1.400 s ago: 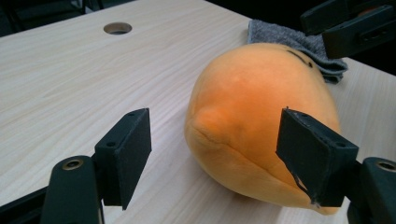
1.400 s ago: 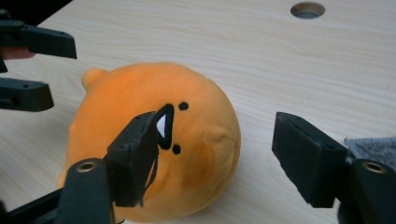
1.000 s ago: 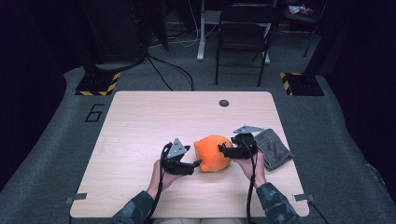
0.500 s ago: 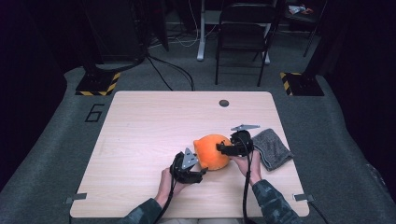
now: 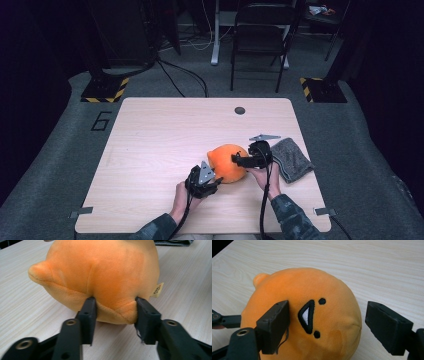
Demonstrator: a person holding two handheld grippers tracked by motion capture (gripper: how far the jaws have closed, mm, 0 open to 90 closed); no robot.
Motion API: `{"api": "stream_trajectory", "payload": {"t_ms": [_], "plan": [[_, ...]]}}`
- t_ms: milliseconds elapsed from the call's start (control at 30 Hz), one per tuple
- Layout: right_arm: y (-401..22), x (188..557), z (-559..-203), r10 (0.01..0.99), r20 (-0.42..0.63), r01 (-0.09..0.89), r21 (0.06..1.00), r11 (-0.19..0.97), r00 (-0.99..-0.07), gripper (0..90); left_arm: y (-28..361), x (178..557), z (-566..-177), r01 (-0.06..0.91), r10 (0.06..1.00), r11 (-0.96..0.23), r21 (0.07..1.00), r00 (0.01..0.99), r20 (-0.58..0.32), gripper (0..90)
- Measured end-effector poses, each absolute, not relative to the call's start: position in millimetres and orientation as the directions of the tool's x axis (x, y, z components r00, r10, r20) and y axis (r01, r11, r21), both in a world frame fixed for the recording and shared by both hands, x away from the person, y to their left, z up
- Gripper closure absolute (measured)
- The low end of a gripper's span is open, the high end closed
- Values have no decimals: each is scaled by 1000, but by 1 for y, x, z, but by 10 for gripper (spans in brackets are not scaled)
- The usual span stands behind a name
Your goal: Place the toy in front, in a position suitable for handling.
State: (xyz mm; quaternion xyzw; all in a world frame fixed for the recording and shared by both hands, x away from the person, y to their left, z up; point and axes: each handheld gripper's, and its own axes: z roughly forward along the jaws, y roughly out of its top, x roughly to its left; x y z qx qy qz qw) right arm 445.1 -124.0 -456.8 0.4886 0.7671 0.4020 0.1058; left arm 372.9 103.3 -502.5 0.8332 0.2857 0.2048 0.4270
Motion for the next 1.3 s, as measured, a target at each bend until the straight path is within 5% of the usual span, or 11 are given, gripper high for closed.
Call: {"api": "stream_trajectory", "payload": {"t_ms": [133, 367, 533, 800, 1100, 1300], "plan": [[-126, 444, -456, 824, 236, 652, 731, 199, -515, 194, 105, 374, -503, 298, 643, -466, 833, 761, 88, 681], [-133, 447, -459, 761, 319, 667, 719, 194, -565, 583, 108, 377, -504, 302, 633, -445, 843, 772, 57, 729], [-130, 443, -454, 775, 290, 649, 735, 195, -562, 718, 113, 381, -498, 289, 623, -431, 855, 781, 50, 753], [-120, 428, -428, 812, 242, 613, 771, 171, -531, 701, 137, 400, -477, 264, 573, -407, 875, 819, 19, 750], [-115, 434, -451, 825, 240, 644, 742, 184, -511, 666, 141, 418, -494, 321, 543, -446, 836, 839, -32, 744], [-121, 436, -450, 828, 241, 639, 750, 173, -507, 390, 142, 418, -495, 307, 528, -447, 840, 849, -29, 728]]}}
